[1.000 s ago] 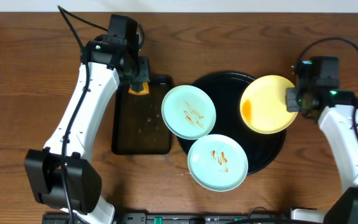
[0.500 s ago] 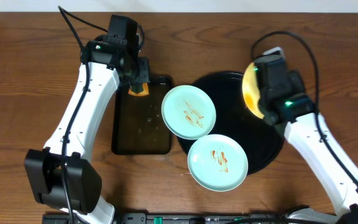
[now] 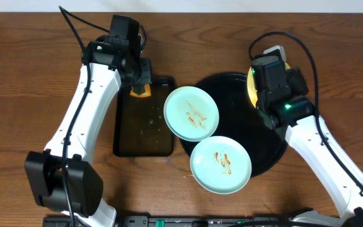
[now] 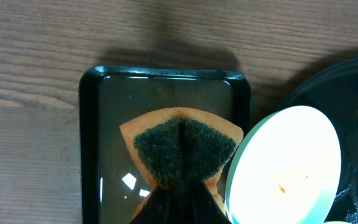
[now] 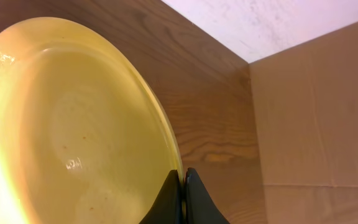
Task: Clean dirty plates on tray and stack at the side
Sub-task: 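Lift the yellow plate with right gripper and place it at right side, then move right gripper to a light-blue plate and grip its rim, then bring the sponge toward the light-blue plate with the left gripper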
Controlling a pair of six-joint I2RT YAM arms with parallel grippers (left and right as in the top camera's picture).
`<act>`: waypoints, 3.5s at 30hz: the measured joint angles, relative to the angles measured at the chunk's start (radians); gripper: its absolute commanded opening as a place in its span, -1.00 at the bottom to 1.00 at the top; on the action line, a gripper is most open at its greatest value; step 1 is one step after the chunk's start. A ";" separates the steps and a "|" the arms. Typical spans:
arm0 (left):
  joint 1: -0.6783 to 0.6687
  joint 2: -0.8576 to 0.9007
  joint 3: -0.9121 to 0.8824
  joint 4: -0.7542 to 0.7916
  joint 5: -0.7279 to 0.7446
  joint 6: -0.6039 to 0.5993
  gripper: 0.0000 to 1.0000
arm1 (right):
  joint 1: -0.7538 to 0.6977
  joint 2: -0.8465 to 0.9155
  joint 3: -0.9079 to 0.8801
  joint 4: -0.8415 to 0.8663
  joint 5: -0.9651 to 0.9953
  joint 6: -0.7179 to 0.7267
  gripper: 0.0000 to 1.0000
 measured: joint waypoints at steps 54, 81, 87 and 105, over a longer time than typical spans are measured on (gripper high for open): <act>0.000 0.000 0.000 0.000 0.000 0.000 -0.85 | -0.605 0.191 0.001 -0.095 -1.413 0.247 0.08; 0.000 0.000 0.000 -0.017 0.000 0.000 -0.85 | -0.095 0.533 0.005 0.143 -1.388 0.309 -0.98; 0.000 0.000 0.000 -0.018 0.000 0.000 -0.85 | -0.101 0.529 0.007 0.155 -1.346 0.361 -0.98; -0.156 0.000 -0.014 0.182 0.118 -0.001 -0.85 | -0.280 0.338 0.008 -0.081 -1.073 0.398 -0.97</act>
